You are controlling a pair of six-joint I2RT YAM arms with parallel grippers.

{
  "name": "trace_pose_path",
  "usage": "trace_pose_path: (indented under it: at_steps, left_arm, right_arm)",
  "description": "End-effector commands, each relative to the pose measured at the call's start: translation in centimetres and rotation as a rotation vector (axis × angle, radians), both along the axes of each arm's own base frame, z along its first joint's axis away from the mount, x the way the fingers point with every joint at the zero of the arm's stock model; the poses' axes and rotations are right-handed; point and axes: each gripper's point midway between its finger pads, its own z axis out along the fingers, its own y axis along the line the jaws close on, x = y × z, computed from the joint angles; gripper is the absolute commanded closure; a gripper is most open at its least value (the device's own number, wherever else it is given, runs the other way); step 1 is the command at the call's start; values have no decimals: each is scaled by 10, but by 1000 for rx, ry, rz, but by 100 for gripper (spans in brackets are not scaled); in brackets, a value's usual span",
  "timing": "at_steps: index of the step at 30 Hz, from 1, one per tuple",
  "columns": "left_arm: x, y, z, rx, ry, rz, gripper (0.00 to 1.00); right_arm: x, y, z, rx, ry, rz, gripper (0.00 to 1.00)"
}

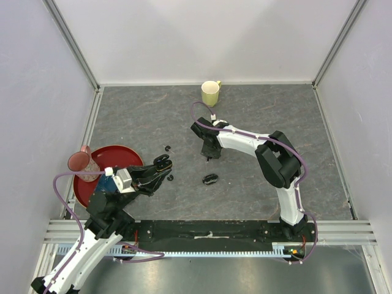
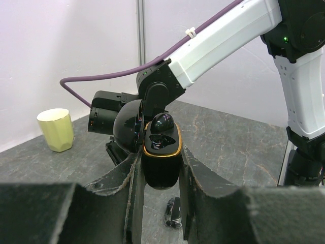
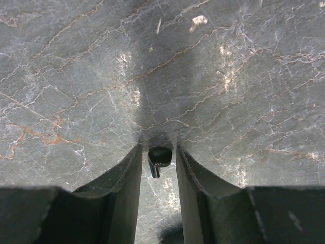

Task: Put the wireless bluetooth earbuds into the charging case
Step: Pick up the earbud from the center of the board.

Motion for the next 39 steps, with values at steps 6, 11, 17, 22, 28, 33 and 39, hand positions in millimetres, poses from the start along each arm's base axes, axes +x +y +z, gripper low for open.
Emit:
trace_pose_path:
  at_steps: [6, 11, 17, 22, 28, 33, 39]
  left_arm:
    - [3, 0, -1, 6, -12, 14, 98]
    - [2, 0, -1, 5, -10, 10, 98]
    - [2, 0, -1, 6, -9, 10, 98]
    - [3, -1, -2, 7, -6, 9, 98]
    - [3, 0, -2, 6, -5, 11, 98]
    - [3, -1, -3, 8, -2, 9, 98]
    - [3, -1, -3, 6, -1, 6, 98]
  right_arm:
    - [-3, 7, -5, -18, 8, 40, 61]
    - [-4, 6, -8, -29, 10, 44, 61]
    - [-5, 3, -12, -45, 15, 48, 61]
    - [-3, 3, -14, -51, 15, 52, 61]
    - [1, 1, -15, -68, 10, 68, 60]
    - [1, -2, -18, -76, 20, 70, 60]
    - [0, -7, -22, -97, 23, 76, 60]
